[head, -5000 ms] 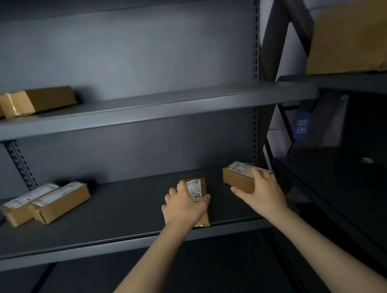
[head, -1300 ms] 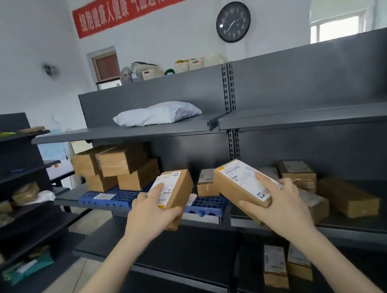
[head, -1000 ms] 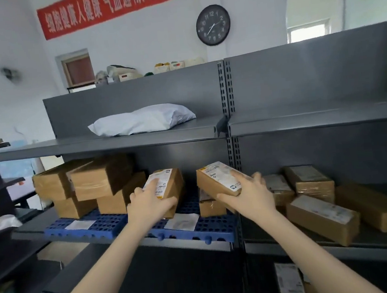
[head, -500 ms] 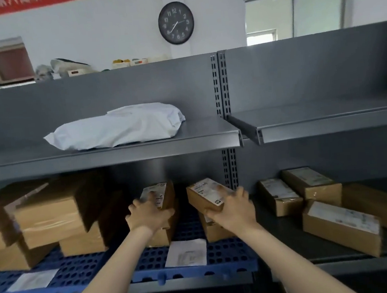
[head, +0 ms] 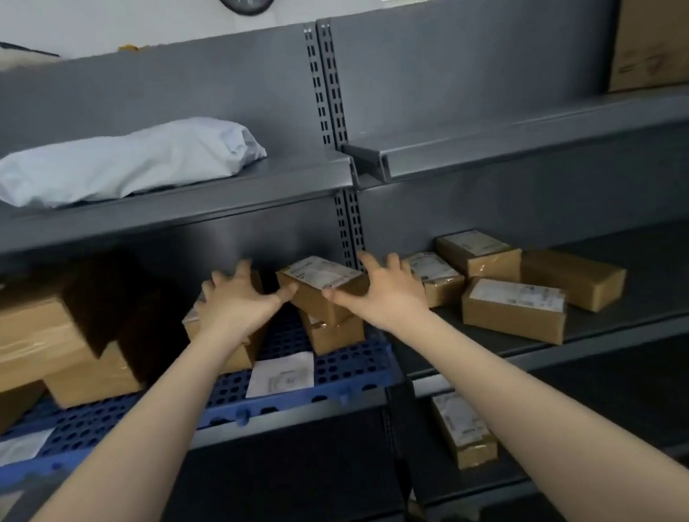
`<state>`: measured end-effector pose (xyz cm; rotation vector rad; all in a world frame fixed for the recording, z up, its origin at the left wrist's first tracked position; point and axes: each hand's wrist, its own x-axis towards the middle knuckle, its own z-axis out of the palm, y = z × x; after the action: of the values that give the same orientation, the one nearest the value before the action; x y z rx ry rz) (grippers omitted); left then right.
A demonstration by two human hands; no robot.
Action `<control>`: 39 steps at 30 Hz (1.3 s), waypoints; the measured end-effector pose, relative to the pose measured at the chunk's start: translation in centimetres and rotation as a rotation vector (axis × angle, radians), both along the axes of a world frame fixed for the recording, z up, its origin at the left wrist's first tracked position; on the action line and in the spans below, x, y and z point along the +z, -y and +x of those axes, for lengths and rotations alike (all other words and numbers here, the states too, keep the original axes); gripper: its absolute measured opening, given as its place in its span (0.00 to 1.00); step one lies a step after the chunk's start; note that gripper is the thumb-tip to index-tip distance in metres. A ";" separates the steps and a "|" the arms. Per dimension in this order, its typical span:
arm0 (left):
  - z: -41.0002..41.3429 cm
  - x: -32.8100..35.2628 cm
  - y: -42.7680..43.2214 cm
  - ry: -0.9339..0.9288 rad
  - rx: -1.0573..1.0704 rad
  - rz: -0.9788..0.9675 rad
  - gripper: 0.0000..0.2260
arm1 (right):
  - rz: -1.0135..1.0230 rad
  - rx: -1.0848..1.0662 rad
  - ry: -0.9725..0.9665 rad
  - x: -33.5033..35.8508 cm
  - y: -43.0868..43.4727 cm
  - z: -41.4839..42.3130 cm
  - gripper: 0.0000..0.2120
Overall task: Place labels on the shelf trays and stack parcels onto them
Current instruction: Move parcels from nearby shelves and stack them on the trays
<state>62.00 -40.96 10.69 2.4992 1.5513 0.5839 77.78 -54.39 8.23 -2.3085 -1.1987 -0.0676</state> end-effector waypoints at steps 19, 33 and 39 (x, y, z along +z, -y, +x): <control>4.7 -3.1 33.0 0.191 -0.192 0.002 0.36 | 0.046 -0.079 0.075 -2.7 33.7 5.7 0.42; 6.9 -11.7 40.2 0.065 -0.188 -0.183 0.34 | -0.034 -0.122 0.039 -9.7 41.0 8.8 0.40; 7.9 -17.6 37.3 -0.006 -0.151 -0.276 0.34 | -0.135 -0.147 -0.042 -15.8 38.5 10.9 0.40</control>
<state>69.86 -78.27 -6.88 2.3808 1.3263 0.3163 88.66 -92.89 -7.53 -2.5009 -1.0398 0.0093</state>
